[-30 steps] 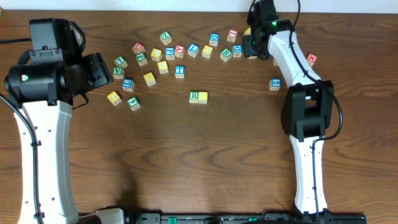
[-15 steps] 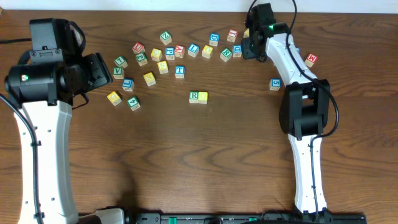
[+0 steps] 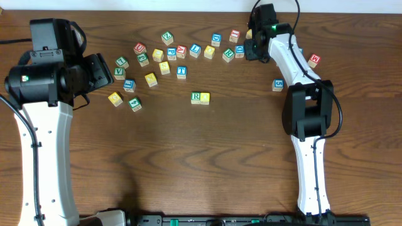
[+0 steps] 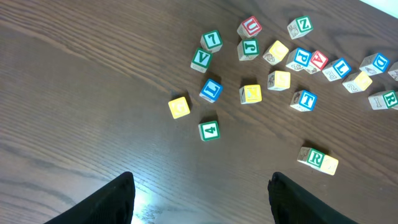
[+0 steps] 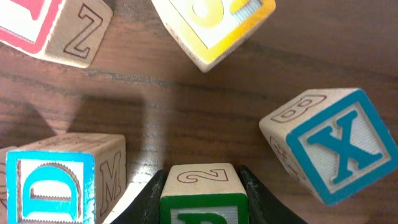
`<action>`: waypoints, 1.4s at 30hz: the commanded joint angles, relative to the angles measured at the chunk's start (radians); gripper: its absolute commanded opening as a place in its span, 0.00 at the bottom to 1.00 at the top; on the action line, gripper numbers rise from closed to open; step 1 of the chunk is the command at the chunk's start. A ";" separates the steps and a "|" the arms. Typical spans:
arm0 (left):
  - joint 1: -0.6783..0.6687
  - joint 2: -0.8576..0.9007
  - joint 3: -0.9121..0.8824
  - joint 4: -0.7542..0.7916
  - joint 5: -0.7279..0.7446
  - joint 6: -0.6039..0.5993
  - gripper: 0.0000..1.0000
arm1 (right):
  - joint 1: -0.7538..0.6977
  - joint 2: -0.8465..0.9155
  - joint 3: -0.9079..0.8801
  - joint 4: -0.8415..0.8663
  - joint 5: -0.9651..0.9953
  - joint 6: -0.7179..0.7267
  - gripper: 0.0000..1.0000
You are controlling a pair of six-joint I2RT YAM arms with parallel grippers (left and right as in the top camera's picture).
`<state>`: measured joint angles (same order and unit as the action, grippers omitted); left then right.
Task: Spell out ROBOT
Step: 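Close the right gripper on the green B block and lift, then carry the green B block left toward the O block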
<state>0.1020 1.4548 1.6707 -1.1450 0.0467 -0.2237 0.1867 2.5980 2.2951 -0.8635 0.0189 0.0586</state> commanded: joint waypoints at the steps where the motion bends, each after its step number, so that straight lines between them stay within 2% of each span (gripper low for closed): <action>1: 0.003 0.003 0.000 -0.002 -0.002 0.009 0.68 | 0.004 -0.076 0.013 -0.019 0.005 0.016 0.29; 11: 0.003 0.003 0.000 -0.002 -0.002 0.008 0.68 | 0.027 -0.188 0.013 -0.132 -0.024 0.034 0.29; 15: 0.003 0.003 0.000 -0.002 -0.002 0.008 0.68 | 0.050 -0.196 0.013 -0.232 -0.102 0.043 0.28; 24: 0.003 0.003 0.000 -0.002 -0.002 0.008 0.68 | 0.124 -0.189 -0.013 -0.435 -0.105 0.132 0.27; 35: 0.003 0.003 0.000 -0.001 -0.002 0.009 0.68 | 0.224 -0.189 -0.199 -0.386 -0.106 0.227 0.27; 42: 0.003 0.003 0.000 0.001 -0.002 0.009 0.68 | 0.252 -0.189 -0.209 -0.366 -0.108 0.239 0.28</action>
<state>0.1020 1.4551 1.6707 -1.1442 0.0467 -0.2237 0.4278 2.4172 2.0861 -1.2316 -0.0834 0.2710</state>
